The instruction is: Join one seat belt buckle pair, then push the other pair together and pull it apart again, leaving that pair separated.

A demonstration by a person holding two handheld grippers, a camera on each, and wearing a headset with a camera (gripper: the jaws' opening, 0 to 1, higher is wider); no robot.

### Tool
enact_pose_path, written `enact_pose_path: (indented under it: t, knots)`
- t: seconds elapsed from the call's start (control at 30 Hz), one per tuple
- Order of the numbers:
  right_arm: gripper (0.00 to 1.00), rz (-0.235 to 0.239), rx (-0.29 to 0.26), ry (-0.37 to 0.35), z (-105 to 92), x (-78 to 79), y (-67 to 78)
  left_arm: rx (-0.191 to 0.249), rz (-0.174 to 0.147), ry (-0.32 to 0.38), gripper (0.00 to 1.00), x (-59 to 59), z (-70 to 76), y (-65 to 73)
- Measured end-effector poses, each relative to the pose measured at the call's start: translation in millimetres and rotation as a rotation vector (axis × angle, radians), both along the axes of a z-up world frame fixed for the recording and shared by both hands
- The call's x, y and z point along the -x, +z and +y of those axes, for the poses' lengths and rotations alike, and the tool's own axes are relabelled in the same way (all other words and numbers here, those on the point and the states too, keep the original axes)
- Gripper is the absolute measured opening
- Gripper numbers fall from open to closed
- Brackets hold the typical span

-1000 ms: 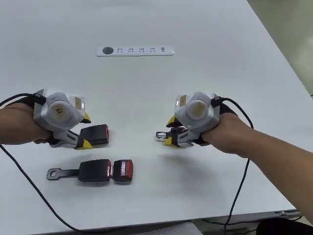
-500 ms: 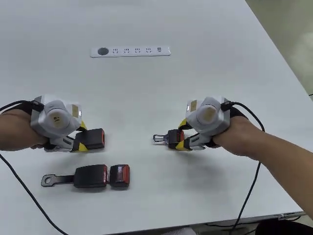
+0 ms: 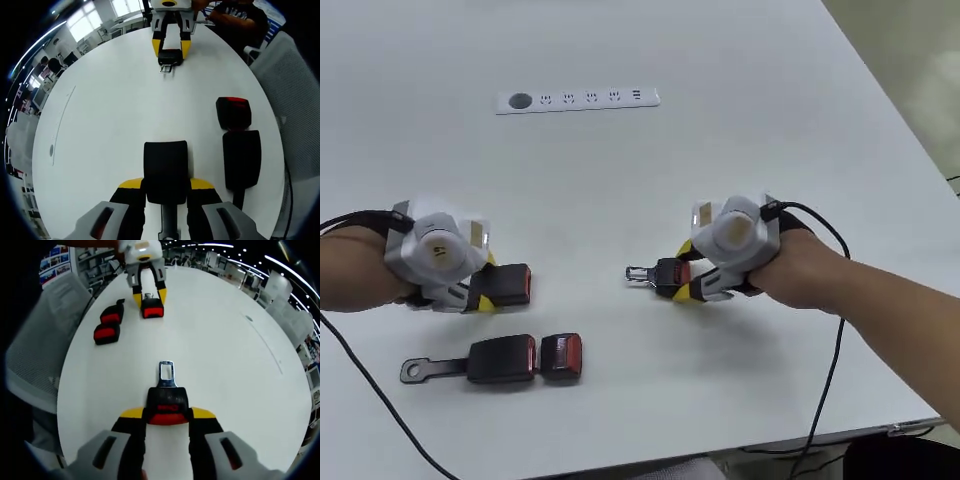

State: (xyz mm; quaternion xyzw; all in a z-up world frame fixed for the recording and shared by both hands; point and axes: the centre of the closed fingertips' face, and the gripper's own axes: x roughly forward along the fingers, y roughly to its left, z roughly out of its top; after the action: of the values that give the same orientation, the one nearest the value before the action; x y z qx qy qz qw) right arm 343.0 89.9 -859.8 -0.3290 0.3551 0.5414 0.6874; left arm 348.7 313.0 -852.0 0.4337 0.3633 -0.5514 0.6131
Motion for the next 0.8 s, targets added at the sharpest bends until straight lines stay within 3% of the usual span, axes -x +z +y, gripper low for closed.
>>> enact_pose_path:
  t: [0.13, 0.27, 0.53, 0.8]
  knots:
    - [0.32, -0.004, 0.027, 0.015, 2.0, 0.7, 0.4, 0.016, -0.001, 0.009, 0.32, -0.6, 0.8, -0.4]
    - [0.32, -0.014, -0.016, -0.026, 8.9, 0.1, 1.3, 0.014, 0.001, 0.009, 0.32, -0.7, 0.8, -0.8]
    - [0.32, -0.016, -0.031, -0.028, 23.3, 1.0, 2.3, 0.008, 0.008, 0.003, 0.32, -1.2, 1.6, -2.1]
    - [0.32, -0.012, -0.055, 0.000, 54.7, 4.7, 2.0, 0.003, 0.010, -0.001, 0.32, -1.6, 1.2, -2.9]
